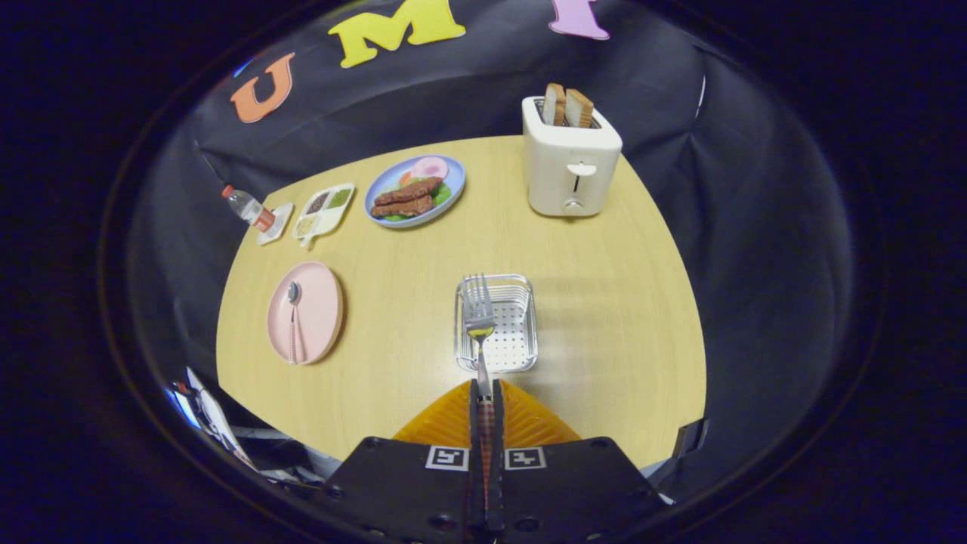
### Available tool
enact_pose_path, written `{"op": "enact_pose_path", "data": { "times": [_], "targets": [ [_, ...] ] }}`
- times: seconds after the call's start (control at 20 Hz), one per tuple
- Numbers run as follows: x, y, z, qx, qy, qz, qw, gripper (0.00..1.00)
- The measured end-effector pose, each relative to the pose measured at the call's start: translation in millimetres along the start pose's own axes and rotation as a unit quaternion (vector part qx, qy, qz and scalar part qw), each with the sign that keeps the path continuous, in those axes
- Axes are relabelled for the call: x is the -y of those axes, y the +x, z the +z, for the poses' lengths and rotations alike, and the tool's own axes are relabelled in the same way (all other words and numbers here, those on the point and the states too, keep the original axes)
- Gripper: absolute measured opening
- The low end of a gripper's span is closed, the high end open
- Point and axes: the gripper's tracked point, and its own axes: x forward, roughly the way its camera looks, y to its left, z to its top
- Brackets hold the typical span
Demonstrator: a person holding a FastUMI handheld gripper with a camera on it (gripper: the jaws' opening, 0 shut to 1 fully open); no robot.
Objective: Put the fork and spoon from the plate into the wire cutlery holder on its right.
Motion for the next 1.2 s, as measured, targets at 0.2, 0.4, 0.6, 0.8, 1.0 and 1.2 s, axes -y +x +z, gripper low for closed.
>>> {"op": "enact_pose_path", "data": {
  "times": [0.2, 0.4, 0.6, 0.8, 1.0, 1.2],
  "targets": [
    [6, 4, 0, -0.071, -0.006, -0.001, 0.997, 0.02],
    [6, 13, 8, -0.123, -0.014, -0.009, 0.992, 0.04],
    [0, 18, 2, -0.206, 0.008, -0.008, 0.979, 0.04],
    [9, 26, 17, -0.237, 0.008, -0.023, 0.971, 0.04],
    [8, 34, 21, -0.271, 0.014, -0.024, 0.962, 0.04],
    [2, 45, 17, -0.295, 0.021, -0.015, 0.955, 0.04]
  ]
}}
